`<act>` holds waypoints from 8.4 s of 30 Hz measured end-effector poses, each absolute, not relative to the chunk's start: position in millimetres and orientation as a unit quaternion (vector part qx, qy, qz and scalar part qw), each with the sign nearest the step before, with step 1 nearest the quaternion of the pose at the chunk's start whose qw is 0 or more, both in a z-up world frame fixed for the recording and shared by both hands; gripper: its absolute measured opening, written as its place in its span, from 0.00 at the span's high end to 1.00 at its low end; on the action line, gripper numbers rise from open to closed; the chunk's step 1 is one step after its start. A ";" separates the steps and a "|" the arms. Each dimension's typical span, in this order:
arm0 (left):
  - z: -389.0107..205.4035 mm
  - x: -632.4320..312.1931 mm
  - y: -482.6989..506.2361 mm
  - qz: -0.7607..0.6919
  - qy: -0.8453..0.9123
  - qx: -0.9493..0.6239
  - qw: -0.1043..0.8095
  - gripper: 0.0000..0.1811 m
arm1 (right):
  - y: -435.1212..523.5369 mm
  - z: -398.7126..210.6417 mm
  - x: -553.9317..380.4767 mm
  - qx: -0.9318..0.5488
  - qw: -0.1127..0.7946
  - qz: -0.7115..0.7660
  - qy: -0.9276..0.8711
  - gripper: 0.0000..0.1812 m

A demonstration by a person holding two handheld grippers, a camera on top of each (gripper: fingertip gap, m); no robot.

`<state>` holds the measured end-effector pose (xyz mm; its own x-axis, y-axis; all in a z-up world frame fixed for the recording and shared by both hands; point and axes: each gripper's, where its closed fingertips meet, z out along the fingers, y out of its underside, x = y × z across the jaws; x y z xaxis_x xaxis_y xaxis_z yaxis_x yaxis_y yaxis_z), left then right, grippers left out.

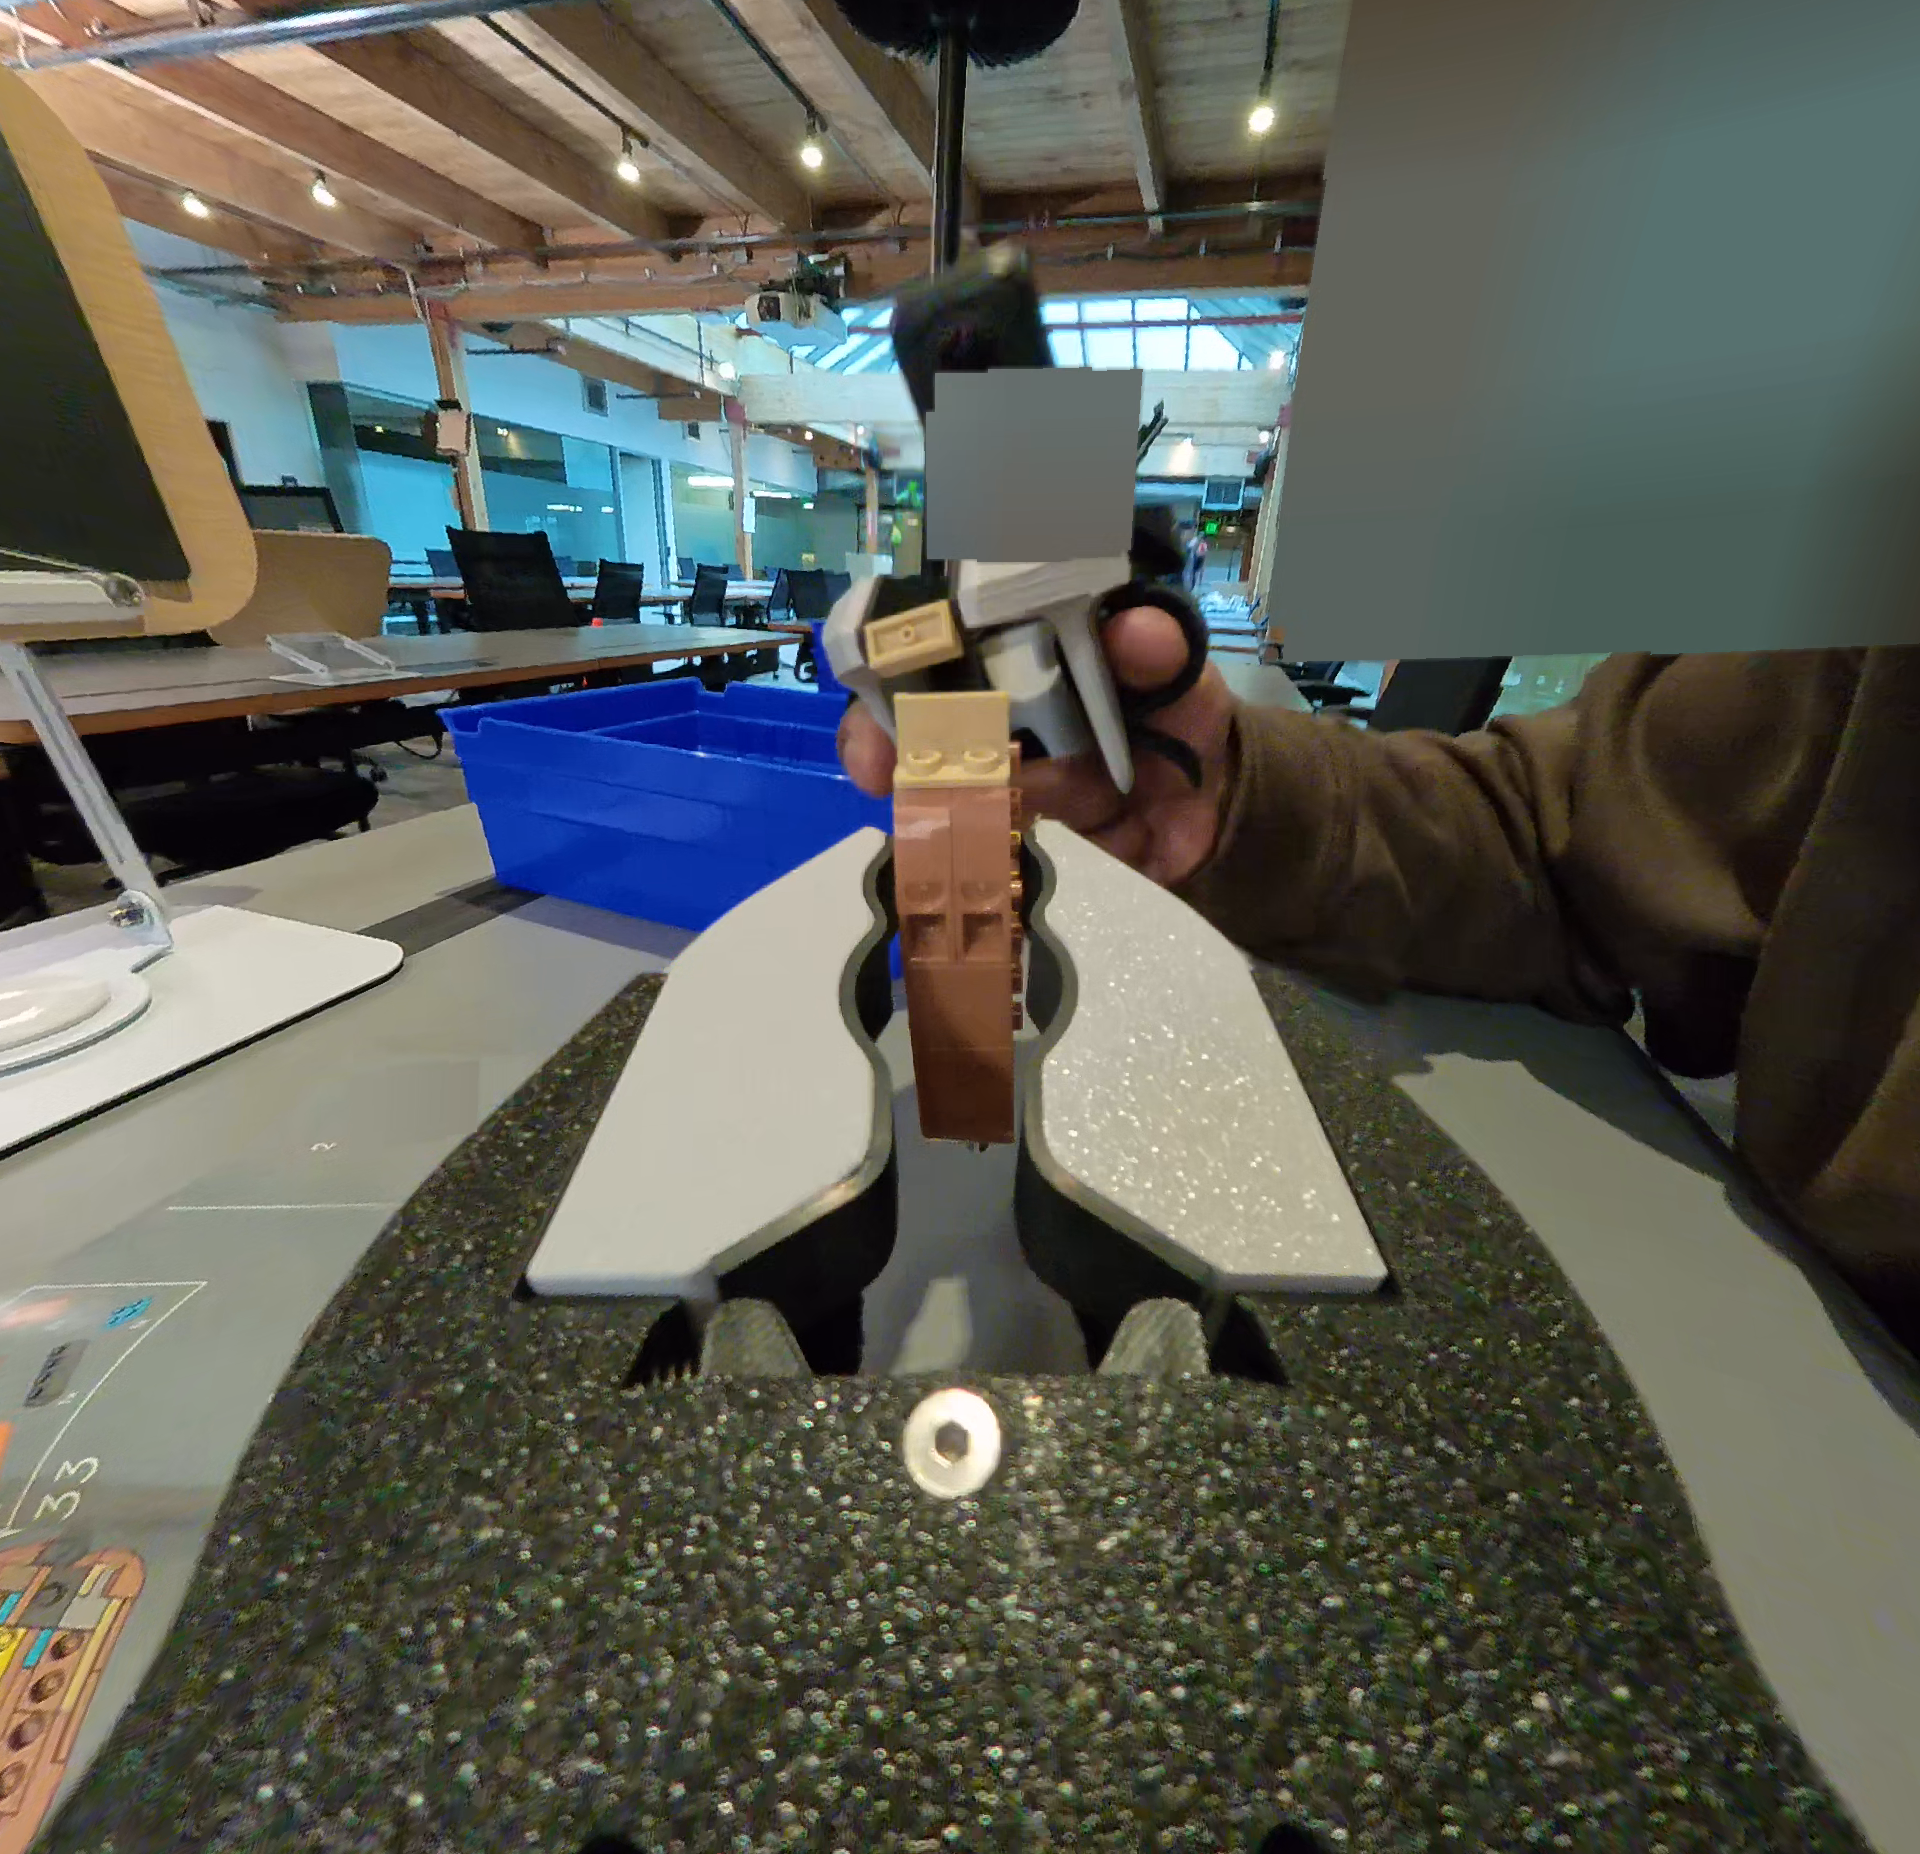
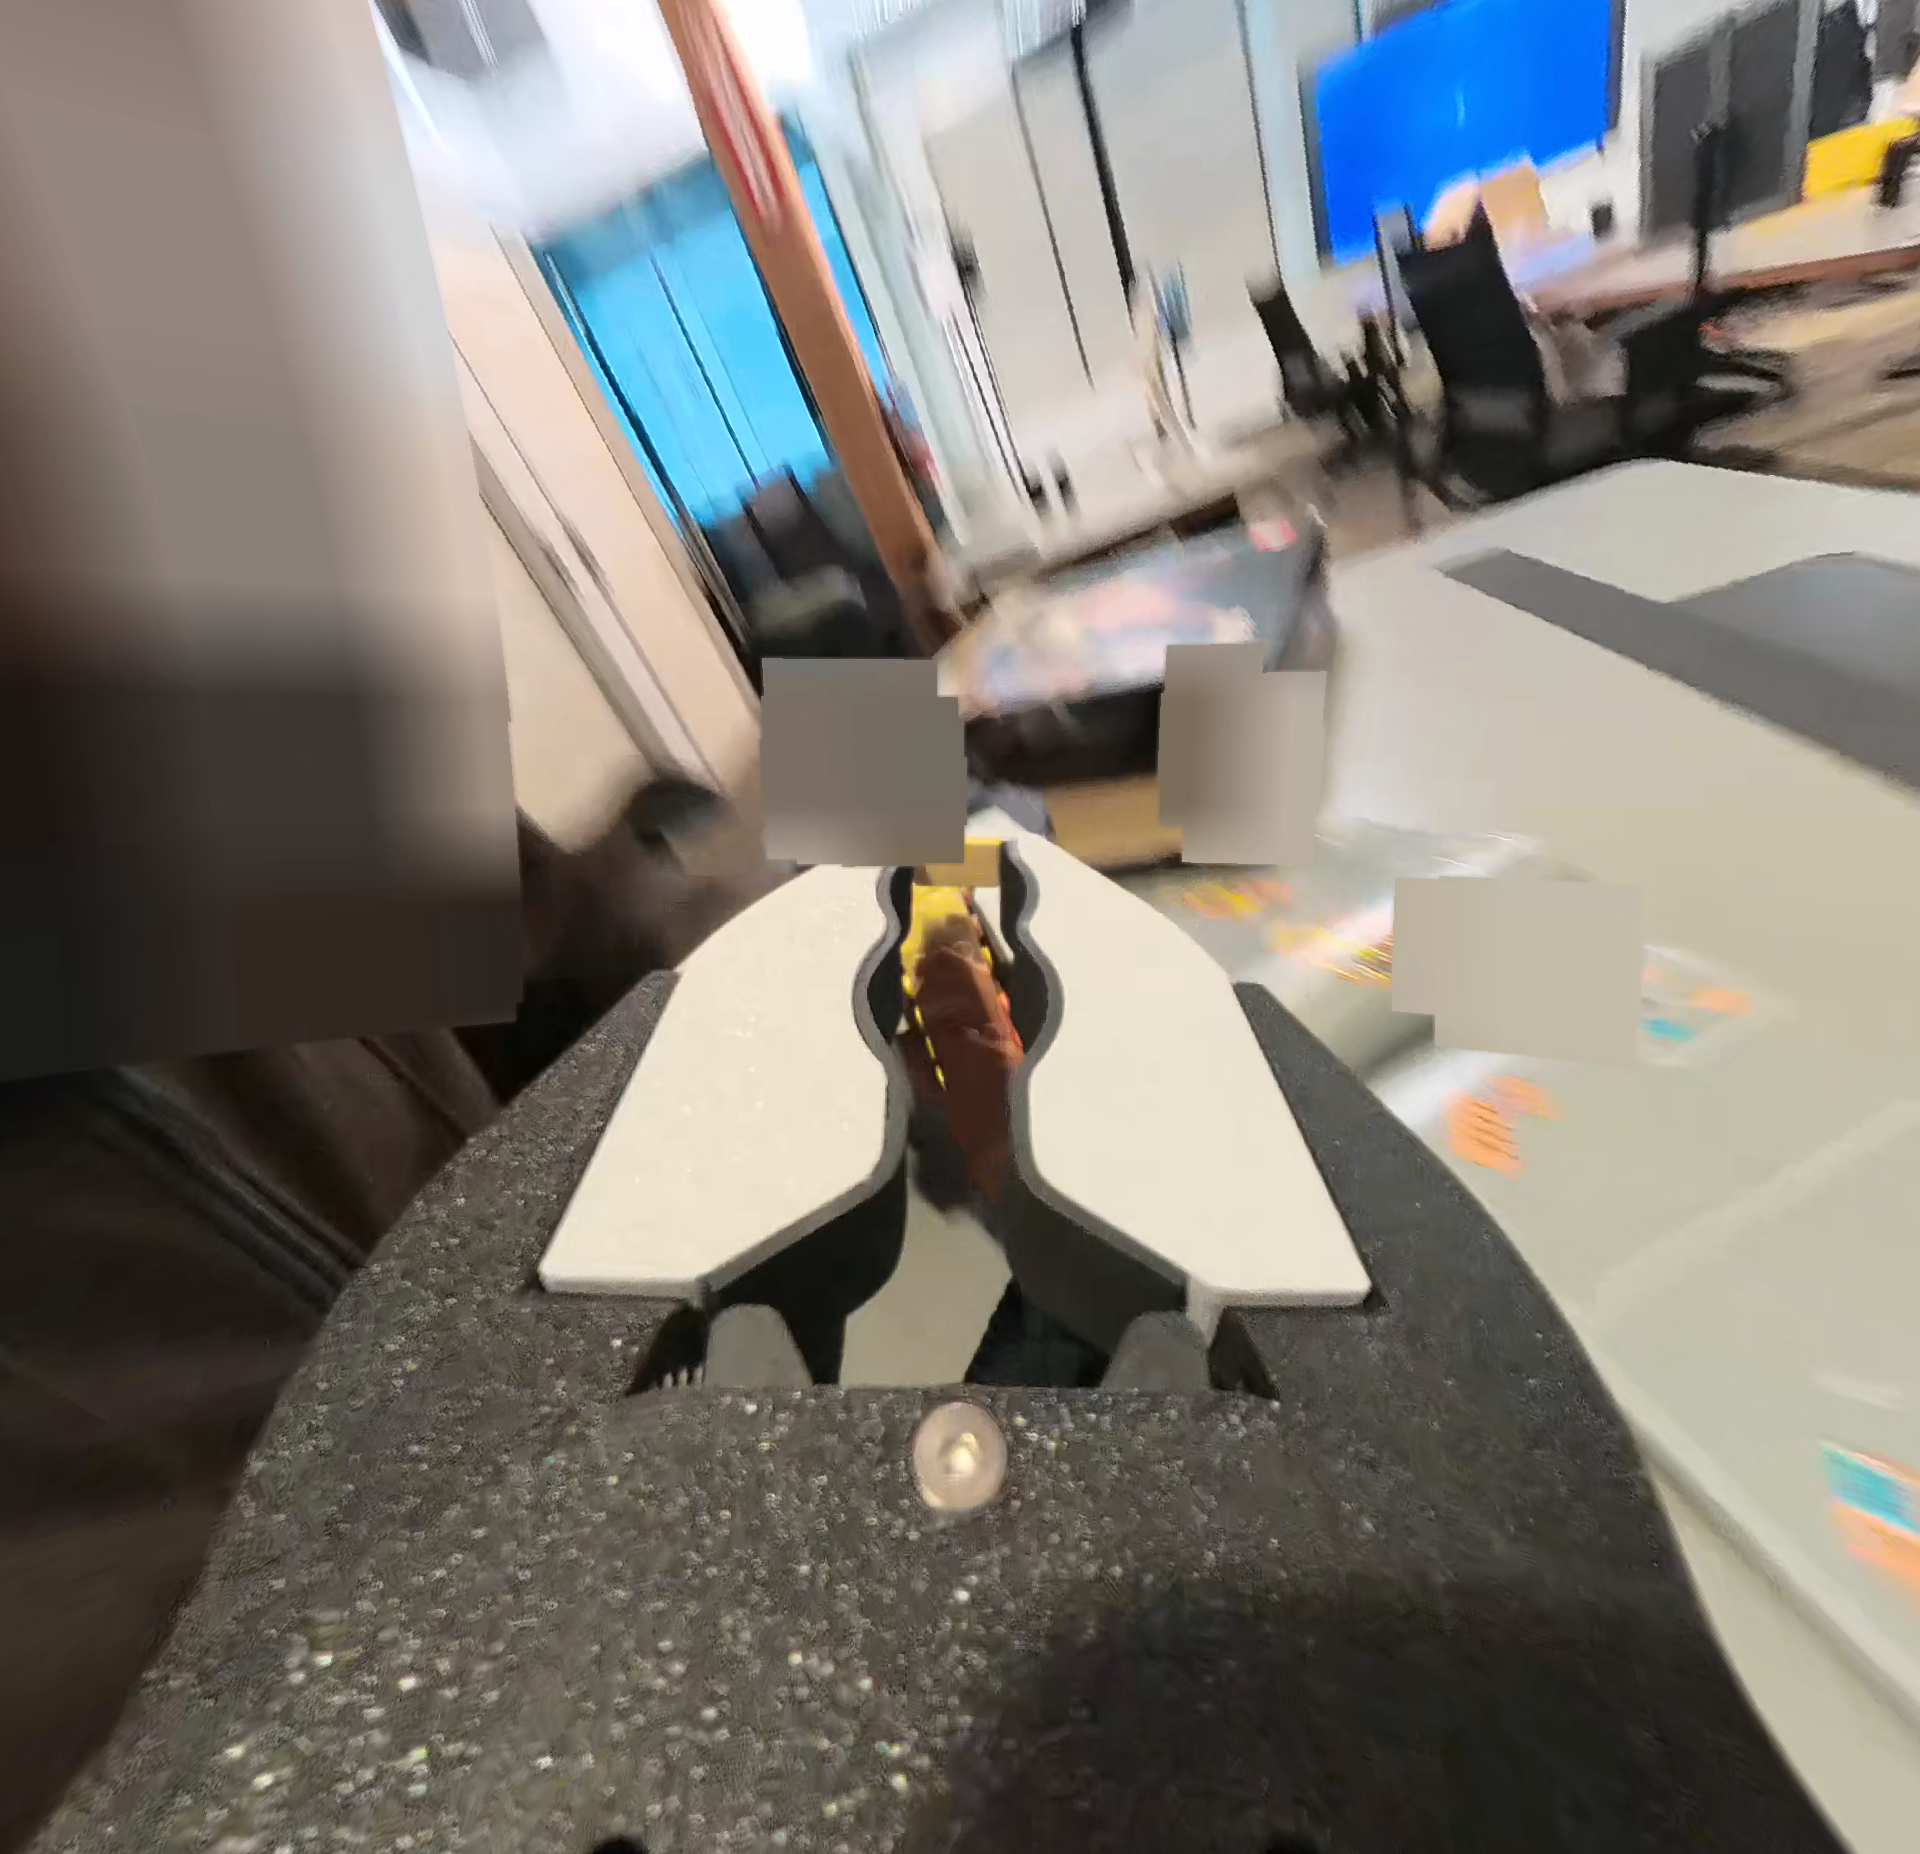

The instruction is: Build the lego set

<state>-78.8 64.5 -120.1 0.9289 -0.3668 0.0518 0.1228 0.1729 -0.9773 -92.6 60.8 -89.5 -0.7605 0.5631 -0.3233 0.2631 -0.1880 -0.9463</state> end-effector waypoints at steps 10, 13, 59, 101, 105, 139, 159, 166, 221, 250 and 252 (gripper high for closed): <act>-134.0 -67.7 70.5 -0.138 0.133 -0.653 0.733 0.88 | 56.9 -106.7 -79.0 -0.285 0.171 0.566 -0.754 0.92; -138.2 -65.7 72.1 -0.135 0.139 -0.661 0.725 0.88 | 56.1 -112.9 -73.6 -0.269 0.175 0.537 -0.781 0.91; -152.1 -34.8 71.4 -0.127 0.219 -0.673 0.695 0.88 | 57.3 -123.1 -37.4 -0.221 0.169 0.410 -0.868 0.92; -169.6 -26.1 75.2 -0.136 0.237 -0.697 0.663 0.88 | 60.7 -140.8 -35.2 -0.235 0.160 0.341 -0.896 0.91; -165.6 -26.0 73.7 -0.145 0.235 -0.689 0.670 0.88 | 58.1 -137.4 -36.4 -0.230 0.165 0.352 -0.892 0.91; -139.1 -38.1 64.8 -0.218 0.181 -0.638 0.716 0.88 | 62.1 -104.7 -39.4 -0.176 0.251 0.441 -0.844 0.92; -118.9 -42.5 50.5 -0.273 0.175 -0.587 0.742 0.88 | 50.2 -90.0 -41.3 -0.115 0.307 0.570 -0.753 0.89; -116.1 -45.4 49.0 -0.261 0.167 -0.583 0.751 0.88 | 51.8 -85.7 -45.9 -0.137 0.307 0.611 -0.717 0.86; -129.9 -43.7 56.2 -0.233 0.175 -0.618 0.730 0.88 | 37.6 -102.7 -59.4 -0.188 0.303 0.560 -0.748 0.90; -130.7 -12.1 43.8 -0.347 0.221 -0.593 0.692 0.88 | 26.1 -103.0 -31.1 -0.092 0.194 0.637 -0.740 0.90; -129.8 -13.2 43.8 -0.344 0.220 -0.592 0.695 0.88 | 25.9 -102.2 -32.0 -0.093 0.202 0.635 -0.740 0.89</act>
